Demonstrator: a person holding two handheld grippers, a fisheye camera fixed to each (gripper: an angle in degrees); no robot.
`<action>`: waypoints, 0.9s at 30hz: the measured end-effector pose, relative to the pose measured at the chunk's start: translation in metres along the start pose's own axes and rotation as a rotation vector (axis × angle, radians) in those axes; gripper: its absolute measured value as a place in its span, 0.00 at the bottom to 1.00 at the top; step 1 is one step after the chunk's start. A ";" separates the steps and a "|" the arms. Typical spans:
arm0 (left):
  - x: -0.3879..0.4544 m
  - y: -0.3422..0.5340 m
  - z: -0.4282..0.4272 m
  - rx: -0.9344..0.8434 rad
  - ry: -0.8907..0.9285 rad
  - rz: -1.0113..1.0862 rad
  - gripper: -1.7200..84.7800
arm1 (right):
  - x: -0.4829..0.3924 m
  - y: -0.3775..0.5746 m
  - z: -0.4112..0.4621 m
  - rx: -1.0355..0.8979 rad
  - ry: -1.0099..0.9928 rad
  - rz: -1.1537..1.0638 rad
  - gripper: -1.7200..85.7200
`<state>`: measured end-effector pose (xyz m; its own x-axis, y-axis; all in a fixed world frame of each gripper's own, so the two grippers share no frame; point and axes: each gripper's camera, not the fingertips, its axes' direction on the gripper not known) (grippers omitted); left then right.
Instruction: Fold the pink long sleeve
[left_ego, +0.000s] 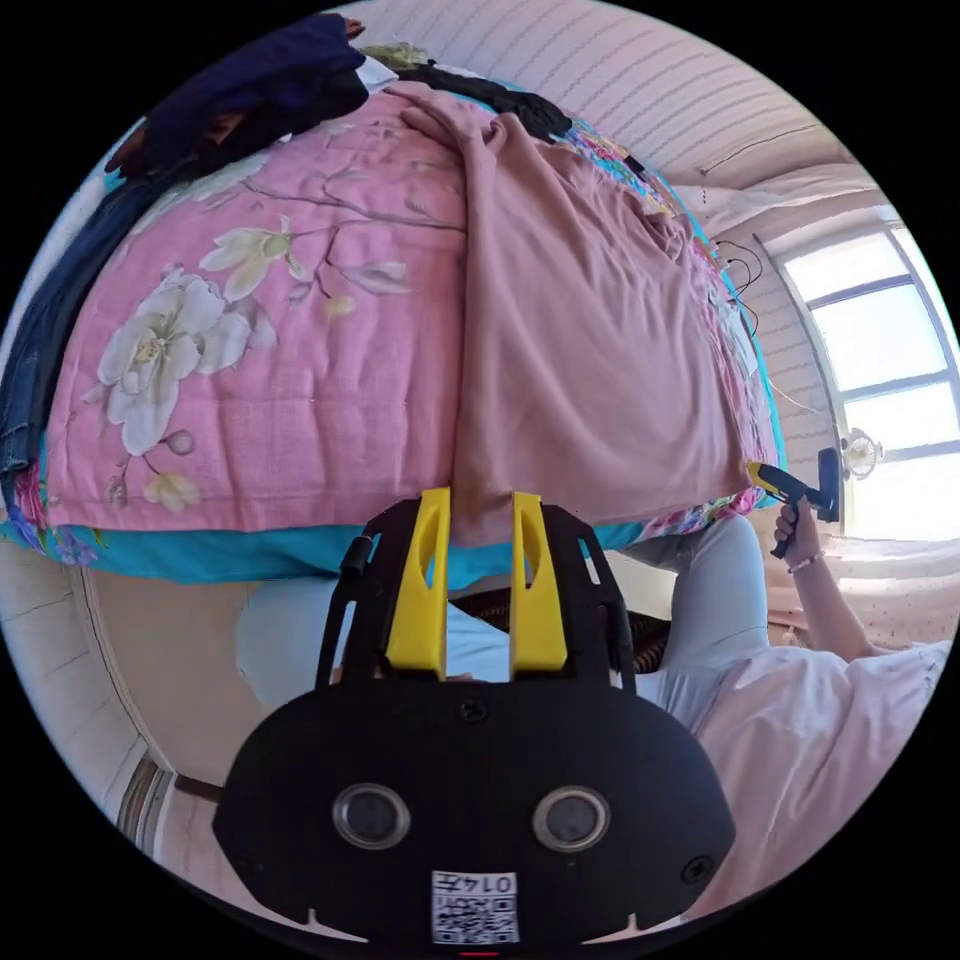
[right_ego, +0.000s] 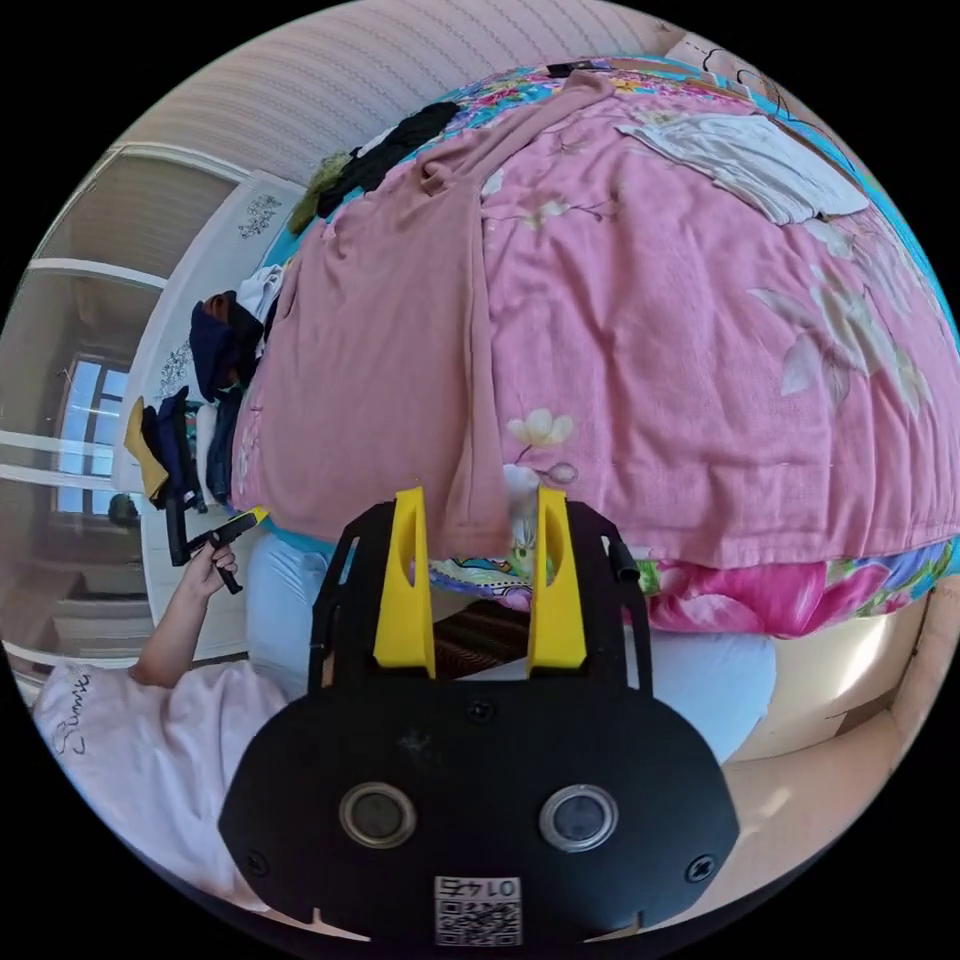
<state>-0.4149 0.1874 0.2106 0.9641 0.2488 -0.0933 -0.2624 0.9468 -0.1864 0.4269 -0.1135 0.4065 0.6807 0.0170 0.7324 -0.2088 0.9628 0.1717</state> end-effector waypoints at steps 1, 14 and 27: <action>0.002 -0.003 0.001 -0.003 -0.011 -0.002 0.11 | 0.000 -0.004 0.003 -0.021 -0.016 0.000 0.13; 0.029 0.018 -0.015 0.025 -0.030 0.078 0.02 | 0.015 -0.002 -0.016 -0.071 -0.112 0.002 0.04; 0.133 -0.053 -0.025 0.106 -0.313 0.365 0.04 | 0.044 -0.052 -0.081 0.095 0.089 0.002 0.08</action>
<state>-0.2742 0.1656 0.1835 0.7804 0.6025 0.1675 -0.5957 0.7977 -0.0939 0.5248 -0.1408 0.3765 0.7389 0.0469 0.6722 -0.2732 0.9328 0.2352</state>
